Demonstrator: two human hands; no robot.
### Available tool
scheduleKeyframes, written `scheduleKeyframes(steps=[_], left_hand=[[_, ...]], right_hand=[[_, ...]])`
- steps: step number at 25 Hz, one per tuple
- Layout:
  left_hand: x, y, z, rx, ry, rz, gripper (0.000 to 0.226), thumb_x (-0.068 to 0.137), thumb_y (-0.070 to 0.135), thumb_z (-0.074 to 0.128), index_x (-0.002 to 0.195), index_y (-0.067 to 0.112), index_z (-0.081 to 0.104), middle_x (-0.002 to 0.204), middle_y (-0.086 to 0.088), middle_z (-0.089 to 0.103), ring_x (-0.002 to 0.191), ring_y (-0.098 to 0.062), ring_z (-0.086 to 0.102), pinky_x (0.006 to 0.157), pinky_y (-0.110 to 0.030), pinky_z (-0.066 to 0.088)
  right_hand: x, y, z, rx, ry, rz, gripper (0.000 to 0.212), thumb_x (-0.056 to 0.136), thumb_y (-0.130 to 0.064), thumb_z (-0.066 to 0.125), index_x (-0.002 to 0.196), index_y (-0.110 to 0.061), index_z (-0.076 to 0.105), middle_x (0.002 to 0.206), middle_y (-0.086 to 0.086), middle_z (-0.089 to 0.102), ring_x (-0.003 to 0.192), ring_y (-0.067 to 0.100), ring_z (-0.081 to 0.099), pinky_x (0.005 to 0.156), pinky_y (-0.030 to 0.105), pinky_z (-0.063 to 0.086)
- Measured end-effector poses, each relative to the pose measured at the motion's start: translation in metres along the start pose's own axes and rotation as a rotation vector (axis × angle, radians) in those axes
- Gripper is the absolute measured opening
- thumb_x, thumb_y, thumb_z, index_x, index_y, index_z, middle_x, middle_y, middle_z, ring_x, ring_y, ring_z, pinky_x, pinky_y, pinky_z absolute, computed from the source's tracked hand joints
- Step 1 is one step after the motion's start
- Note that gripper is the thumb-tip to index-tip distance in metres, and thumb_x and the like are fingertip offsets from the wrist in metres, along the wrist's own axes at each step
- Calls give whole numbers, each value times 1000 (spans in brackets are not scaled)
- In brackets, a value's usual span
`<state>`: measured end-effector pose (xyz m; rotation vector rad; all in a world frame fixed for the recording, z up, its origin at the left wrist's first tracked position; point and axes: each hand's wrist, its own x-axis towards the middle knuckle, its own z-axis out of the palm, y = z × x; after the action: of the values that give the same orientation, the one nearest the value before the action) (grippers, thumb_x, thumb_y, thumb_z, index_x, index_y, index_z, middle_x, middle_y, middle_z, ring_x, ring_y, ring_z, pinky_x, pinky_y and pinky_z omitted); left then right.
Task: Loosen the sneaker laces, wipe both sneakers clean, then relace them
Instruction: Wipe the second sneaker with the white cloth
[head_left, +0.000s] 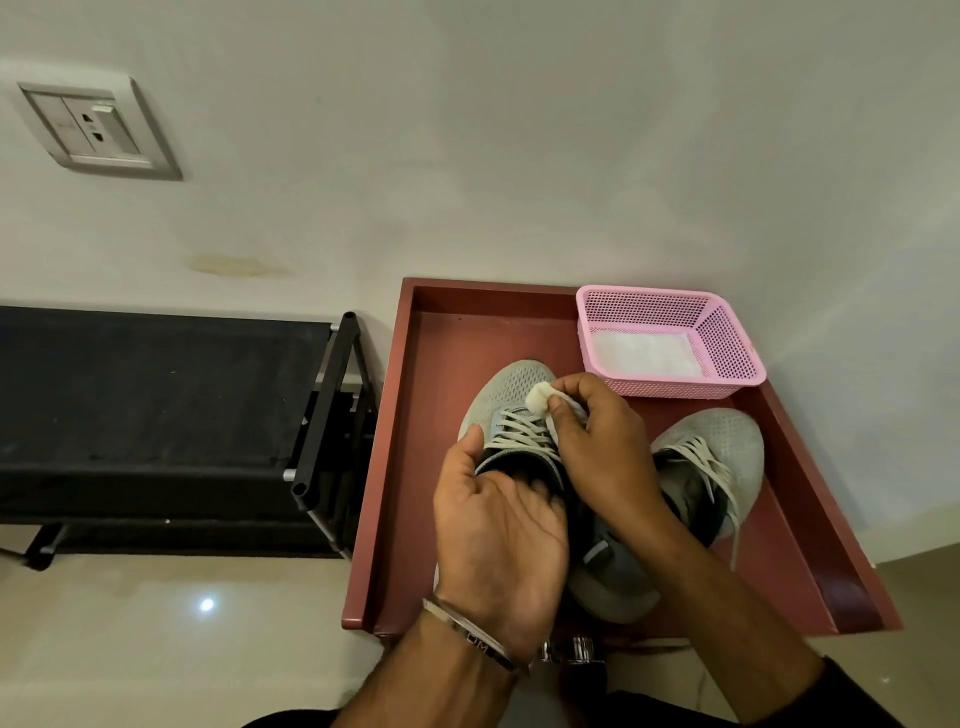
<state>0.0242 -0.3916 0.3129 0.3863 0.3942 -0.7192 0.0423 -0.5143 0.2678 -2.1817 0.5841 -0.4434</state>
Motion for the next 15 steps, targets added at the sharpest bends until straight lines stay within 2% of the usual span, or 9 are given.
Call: scheduleKeyframes(steps=[4,7,9,10,12,13,15], left_hand=[[-4,3,1,38,-34,-26,60,89,42,42,135,5,56,133,-12,63,129,-21,55,117,-34,30],[-7,3,2,103,-80,-46,61,87,44,44,135,7,55,134,-11,63,130,-20,54,118,-34,29],[-5,1,0,326,-21,-42,45,95,38,42,131,16,58,126,-11,67,127,-19,57,114,-33,35],[-3,-1,-2,500,40,-28,33,98,33,43,121,18,61,115,-10,71,121,-16,61,108,-31,43],[-4,-2,-7,816,136,7,15,98,26,51,107,25,63,89,3,76,95,-3,70,82,-25,56],[-6,-1,-10,957,128,24,13,97,28,54,106,28,64,85,8,76,87,-1,71,76,-24,56],[-15,3,-18,1227,33,113,14,96,39,54,101,31,65,95,8,74,94,-7,70,87,-34,57]], right_hand=[[6,1,2,-2,-63,0,11,97,-21,59,105,-19,66,102,-5,69,92,8,61,67,1,36],[10,-1,4,-16,-103,-17,10,97,-22,58,104,-19,65,102,-5,69,93,9,62,69,11,41],[10,-2,4,-25,-118,-6,10,96,-22,58,103,-20,65,103,-4,69,93,12,62,75,21,44],[9,-2,5,-24,-126,2,9,96,-22,58,103,-20,65,103,-3,69,93,13,63,76,24,45],[8,-1,6,-25,-138,2,8,96,-22,58,101,-22,64,103,-3,69,93,14,63,77,25,46],[8,-1,6,-29,-142,1,8,96,-23,58,101,-23,64,103,-4,69,92,13,63,76,24,45],[9,0,6,-37,-145,1,8,96,-24,58,102,-23,64,103,-4,68,91,12,62,76,23,44]])
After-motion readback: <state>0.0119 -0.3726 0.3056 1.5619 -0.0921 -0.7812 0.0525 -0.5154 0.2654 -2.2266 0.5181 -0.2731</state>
